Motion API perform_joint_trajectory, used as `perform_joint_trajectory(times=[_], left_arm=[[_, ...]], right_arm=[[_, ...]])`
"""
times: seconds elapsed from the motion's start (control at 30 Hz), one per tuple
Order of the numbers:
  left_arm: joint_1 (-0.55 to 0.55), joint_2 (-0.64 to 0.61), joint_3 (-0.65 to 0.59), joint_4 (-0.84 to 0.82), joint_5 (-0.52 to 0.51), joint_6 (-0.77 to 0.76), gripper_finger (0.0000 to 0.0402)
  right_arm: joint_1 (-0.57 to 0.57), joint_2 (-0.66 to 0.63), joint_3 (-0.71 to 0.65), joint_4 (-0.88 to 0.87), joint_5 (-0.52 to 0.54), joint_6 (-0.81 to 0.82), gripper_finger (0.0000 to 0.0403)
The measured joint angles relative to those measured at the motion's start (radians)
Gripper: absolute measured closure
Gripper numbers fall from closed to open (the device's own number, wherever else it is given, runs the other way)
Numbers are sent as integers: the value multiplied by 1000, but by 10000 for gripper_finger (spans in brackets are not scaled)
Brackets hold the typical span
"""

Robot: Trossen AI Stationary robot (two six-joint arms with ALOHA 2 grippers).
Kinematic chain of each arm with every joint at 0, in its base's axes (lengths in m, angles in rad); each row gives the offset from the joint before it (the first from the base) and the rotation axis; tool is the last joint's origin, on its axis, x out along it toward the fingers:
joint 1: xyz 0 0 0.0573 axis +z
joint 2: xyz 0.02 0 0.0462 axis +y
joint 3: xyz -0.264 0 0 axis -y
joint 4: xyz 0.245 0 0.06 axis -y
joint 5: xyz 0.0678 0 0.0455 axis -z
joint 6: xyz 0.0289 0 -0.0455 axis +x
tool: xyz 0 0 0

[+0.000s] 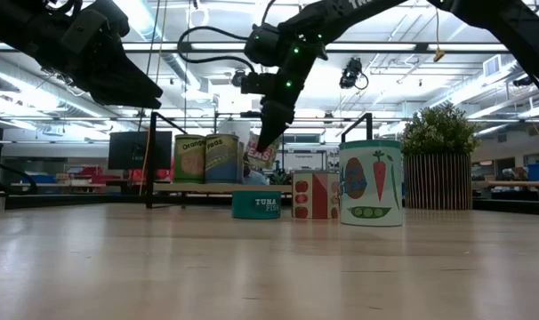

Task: Pick and place cans onto a shelf
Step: Put the small canned peas on the shelf

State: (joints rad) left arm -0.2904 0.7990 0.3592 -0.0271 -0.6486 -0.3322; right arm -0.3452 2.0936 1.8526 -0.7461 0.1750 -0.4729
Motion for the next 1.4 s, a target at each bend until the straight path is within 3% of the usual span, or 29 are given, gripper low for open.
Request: perform_joint_trajectory(times=[0.13,0.37,0.63,0.83,1.0,1.13,1.4], left_arm=[[0,0,0,0,0,0,118],[0,0,0,-1,0,0,118],[0,0,0,0,0,1,118],[0,0,0,0,0,2,118],[0,0,0,-1,0,2,118],[0,0,0,-1,0,1,118],[0,0,0,-3,0,1,118]], right_arm=[[-23,-1,-16,-14,-68,6,95],[-45,-1,-77,-8,-95,40,86],[-50,-1,-97,6,-90,58,42],[-22,-1,-65,-52,2,55,18],[6,-1,-36,-135,33,58,17],[18,-1,-36,-180,130,61,19],[-43,-1,-43,-182,174,110,20]])
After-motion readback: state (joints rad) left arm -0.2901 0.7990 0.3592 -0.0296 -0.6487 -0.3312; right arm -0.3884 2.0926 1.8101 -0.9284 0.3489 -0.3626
